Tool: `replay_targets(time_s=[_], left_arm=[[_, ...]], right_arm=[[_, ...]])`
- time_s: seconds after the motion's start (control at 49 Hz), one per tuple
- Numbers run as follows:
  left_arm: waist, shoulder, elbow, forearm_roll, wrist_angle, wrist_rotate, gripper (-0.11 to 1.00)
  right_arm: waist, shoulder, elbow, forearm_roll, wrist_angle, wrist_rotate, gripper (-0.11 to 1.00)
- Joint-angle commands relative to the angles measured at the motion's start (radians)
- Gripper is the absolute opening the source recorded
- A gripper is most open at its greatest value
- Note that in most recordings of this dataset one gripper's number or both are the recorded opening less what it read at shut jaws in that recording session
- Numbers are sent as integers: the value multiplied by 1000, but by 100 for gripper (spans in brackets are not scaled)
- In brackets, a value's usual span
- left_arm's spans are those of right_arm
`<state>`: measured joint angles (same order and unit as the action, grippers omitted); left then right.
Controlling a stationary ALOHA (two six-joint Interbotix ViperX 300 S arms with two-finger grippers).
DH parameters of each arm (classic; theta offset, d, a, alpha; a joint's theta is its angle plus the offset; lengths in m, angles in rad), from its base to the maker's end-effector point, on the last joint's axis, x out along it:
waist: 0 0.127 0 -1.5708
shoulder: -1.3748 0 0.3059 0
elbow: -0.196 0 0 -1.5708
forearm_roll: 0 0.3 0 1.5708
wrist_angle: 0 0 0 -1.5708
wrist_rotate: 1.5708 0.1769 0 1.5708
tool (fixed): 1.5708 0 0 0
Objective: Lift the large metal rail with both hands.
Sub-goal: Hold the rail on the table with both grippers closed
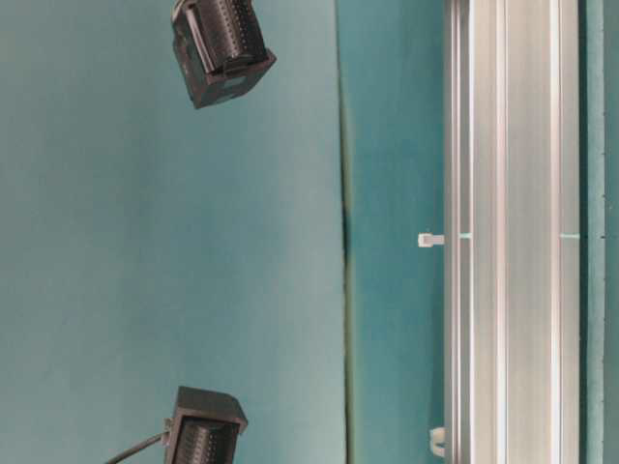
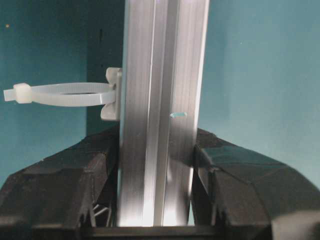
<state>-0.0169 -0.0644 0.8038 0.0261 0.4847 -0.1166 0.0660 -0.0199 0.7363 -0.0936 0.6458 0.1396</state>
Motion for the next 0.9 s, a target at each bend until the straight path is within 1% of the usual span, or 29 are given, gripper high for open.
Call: replay_targets(time_s=[0.0,0.245,0.632,0.877], left_arm=[[5,-8,2,-5,3,-8,36],[6,-8,6,-5,-3,-8,36],[5,-8,18,-5,-52,-2,36],[5,-8,34,-5,-57,2,36]], right_arm=[[5,3,-2,2,-2,5,39],[5,15,2,2,-5,6,39],[-2,18,21,2,-18,6,39],[-5,18,31,2,-83,6,39]])
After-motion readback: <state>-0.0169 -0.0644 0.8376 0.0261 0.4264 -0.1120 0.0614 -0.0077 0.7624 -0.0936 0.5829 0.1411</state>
